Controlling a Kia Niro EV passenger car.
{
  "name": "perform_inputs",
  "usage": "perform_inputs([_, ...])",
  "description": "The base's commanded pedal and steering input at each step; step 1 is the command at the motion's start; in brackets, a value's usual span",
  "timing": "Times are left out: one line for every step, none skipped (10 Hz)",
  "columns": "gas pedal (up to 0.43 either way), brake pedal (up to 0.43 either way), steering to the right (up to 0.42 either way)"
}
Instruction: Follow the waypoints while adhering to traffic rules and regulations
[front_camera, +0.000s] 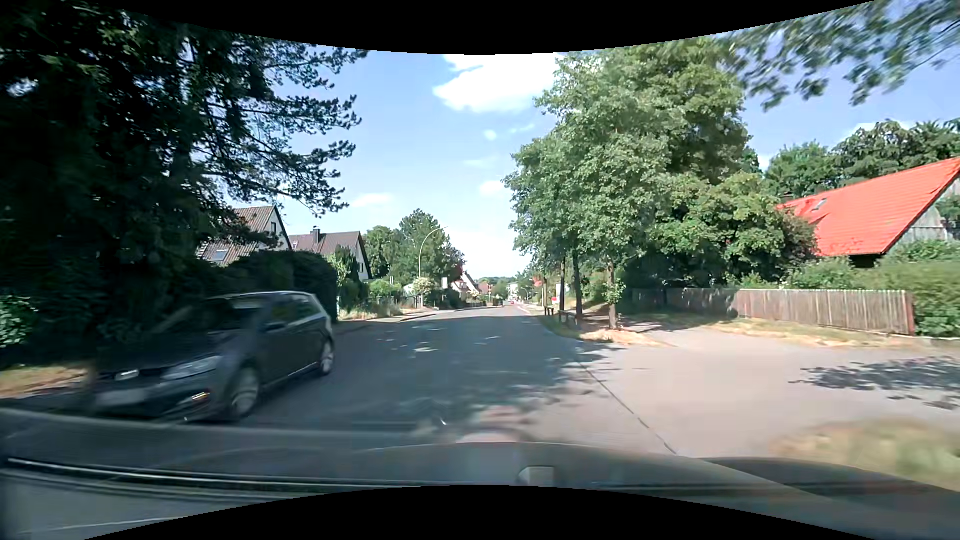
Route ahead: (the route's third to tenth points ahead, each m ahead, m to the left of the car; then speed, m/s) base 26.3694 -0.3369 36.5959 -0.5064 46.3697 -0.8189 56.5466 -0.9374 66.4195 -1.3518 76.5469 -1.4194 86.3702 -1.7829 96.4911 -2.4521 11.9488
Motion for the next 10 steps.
perform_inputs([0.13,0.006,-0.006])
perform_inputs([0.118,0.006,-0.005])
perform_inputs([0.11,0.006,-0.005])
perform_inputs([0.11,0.006,-0.004])
perform_inputs([0.11,0.006,-0.003])
perform_inputs([0.11,0.006,-0.002])
perform_inputs([0.11,0.006,0.0])
perform_inputs([0.11,0.006,0.0])
perform_inputs([0.11,0.006,-0.001])
perform_inputs([0.11,0.006,-0.001])
